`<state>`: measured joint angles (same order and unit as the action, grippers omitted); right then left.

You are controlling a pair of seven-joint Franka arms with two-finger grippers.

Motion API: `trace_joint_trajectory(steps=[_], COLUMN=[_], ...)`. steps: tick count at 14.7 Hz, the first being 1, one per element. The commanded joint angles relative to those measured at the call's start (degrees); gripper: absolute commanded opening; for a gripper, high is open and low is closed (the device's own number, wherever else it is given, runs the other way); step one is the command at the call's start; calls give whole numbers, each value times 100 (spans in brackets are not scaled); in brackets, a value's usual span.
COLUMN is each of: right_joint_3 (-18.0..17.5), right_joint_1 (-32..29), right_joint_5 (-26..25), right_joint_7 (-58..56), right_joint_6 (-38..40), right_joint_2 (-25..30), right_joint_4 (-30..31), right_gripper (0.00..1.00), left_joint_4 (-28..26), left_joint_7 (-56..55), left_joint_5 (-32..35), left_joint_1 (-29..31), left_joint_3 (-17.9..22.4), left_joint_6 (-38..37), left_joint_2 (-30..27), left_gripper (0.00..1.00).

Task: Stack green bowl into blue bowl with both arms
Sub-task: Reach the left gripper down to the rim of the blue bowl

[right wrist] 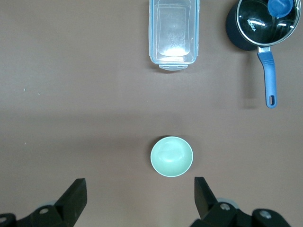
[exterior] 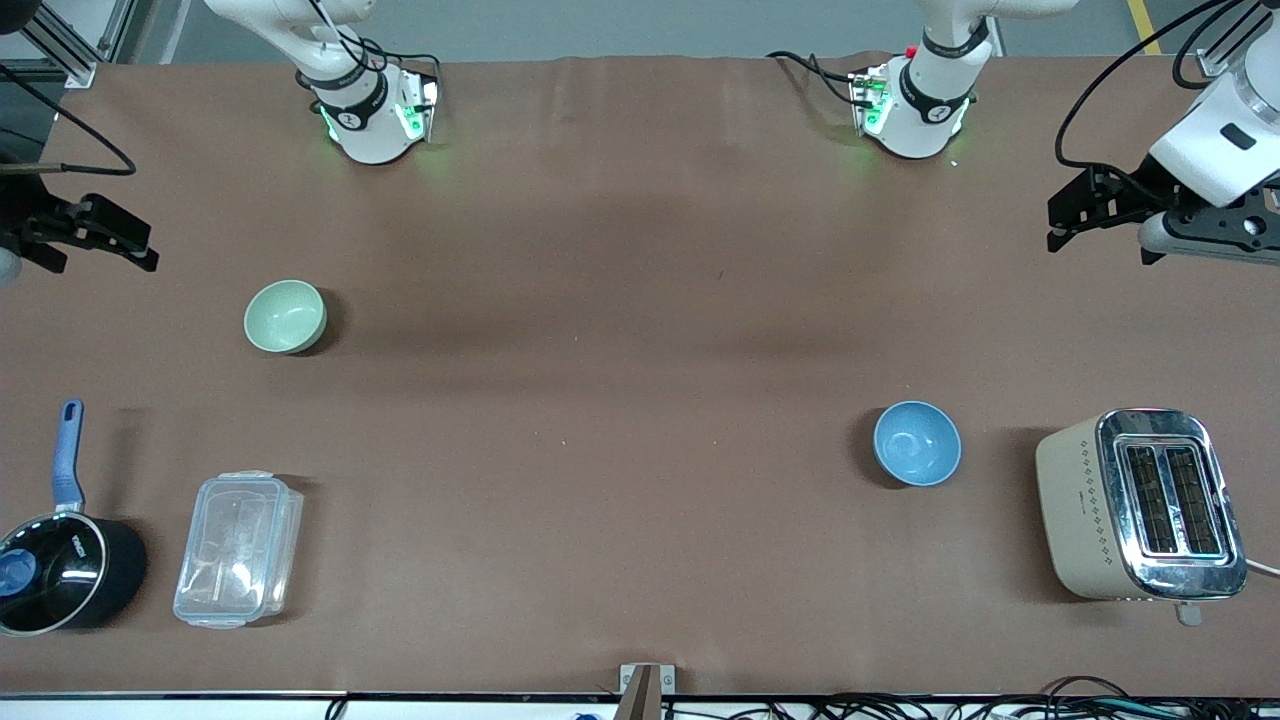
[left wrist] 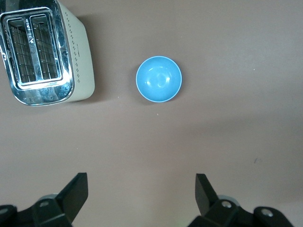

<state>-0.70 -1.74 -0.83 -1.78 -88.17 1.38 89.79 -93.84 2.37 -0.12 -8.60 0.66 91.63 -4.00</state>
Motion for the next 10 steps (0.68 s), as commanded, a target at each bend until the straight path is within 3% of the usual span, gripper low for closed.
trace_joint_trajectory(steps=[1,4,7,10], right_joint_3=[0,9,0,9], right_joint_1=[-20,-20,-28,-20], right_joint_5=[-5,-5,-5,-5], right_joint_7=[-77,-68,-68,-68], right_joint_6=[-8,-34,-25,-16], right_joint_2=[117,117,117,117], right_joint_4=[126,126,126,126], right_gripper=[100,100,100,100], left_joint_4=[147,462,446,113], left_joint_7=[27,53,62,27], left_joint_5=[21,21,12,12], left_joint_1=[69,69,157,210], left_joint_3=[-49,-40,-22,-22], left_joint_6=[-128,-128,12,950], left_joint_2=[65,459,1047,1628], left_gripper=[100,100,100,100])
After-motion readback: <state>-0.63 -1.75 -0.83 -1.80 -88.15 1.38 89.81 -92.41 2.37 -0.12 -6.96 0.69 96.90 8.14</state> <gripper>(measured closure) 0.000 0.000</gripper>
